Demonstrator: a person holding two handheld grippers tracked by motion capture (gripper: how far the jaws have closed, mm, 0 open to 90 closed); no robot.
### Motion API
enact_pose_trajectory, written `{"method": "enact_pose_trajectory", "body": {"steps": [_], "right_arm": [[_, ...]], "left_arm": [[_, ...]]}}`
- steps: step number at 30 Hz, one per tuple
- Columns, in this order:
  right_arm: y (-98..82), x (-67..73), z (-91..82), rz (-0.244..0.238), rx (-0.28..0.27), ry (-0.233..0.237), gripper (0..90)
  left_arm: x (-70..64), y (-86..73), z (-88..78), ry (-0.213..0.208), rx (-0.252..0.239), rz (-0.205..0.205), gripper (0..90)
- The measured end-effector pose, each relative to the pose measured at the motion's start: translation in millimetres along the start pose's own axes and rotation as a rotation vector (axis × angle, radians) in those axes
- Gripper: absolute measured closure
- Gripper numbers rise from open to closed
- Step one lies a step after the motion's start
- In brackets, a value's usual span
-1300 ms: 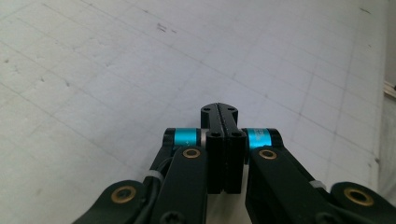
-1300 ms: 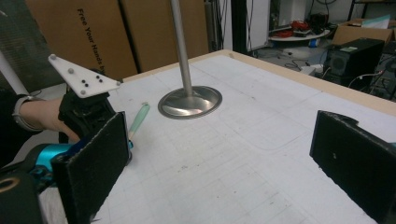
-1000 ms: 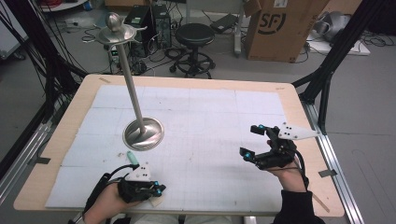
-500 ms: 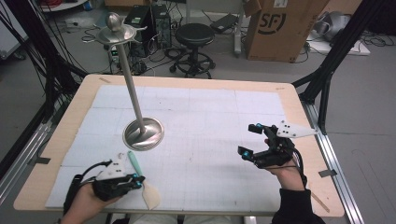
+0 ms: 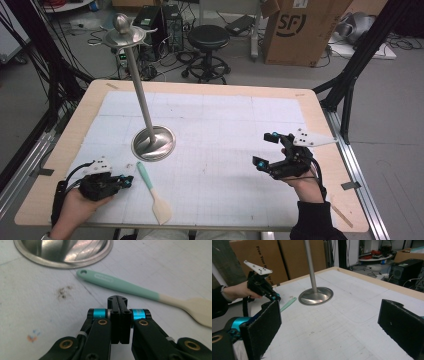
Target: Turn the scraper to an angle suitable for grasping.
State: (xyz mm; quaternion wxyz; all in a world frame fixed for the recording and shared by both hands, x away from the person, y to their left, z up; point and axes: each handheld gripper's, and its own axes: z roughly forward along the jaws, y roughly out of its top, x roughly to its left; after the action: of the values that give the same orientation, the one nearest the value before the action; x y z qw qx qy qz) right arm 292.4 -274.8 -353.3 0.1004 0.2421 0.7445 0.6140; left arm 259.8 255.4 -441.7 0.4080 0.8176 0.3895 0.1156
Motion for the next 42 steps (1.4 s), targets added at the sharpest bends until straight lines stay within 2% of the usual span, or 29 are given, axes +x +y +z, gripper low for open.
{"method": "enact_pose_trajectory", "body": {"steps": [1, 3, 7, 22, 27, 34, 39, 42], "right_arm": [[-0.2, 0.7, 0.6, -0.002, 0.004, 0.002, 3.7], [-0.1, 1.4, 0.5, 0.0, 0.005, 0.002, 3.7], [-0.1, 1.7, -1.3, -0.004, 0.0, 0.0, 3.7], [-1.7, 2.3, -1.2, 0.003, 0.01, -0.003, 3.8], [-1.7, 2.0, -1.0, -0.001, 0.008, -0.004, 3.7], [-1.6, 1.7, -2.5, -0.001, 0.003, -0.008, 3.8], [-1.8, 2.0, -4.0, 0.004, 0.004, -0.008, 3.8], [-2.1, 1.4, -4.8, 0.0, 0.0, -0.011, 3.8]], "left_arm": [[1.2, 2.7, 3.7, 0.019, 0.01, 0.009, 89.7], [3.3, 6.6, 10.9, 0.044, 0.015, -0.008, 89.7], [2.1, 11.9, 20.0, 0.036, 0.008, -0.019, 89.7], [-20.4, 28.5, 47.4, -0.032, 0.001, 0.053, 89.7], [-26.1, 36.5, 60.2, -0.058, -0.01, 0.058, 89.7], [-43.4, 47.6, 81.1, -0.105, -0.026, 0.05, 89.7], [-59.4, 54.0, 91.4, -0.128, -0.02, 0.084, 89.7], [-68.0, 56.7, 94.7, -0.132, -0.011, 0.119, 89.7]]}}
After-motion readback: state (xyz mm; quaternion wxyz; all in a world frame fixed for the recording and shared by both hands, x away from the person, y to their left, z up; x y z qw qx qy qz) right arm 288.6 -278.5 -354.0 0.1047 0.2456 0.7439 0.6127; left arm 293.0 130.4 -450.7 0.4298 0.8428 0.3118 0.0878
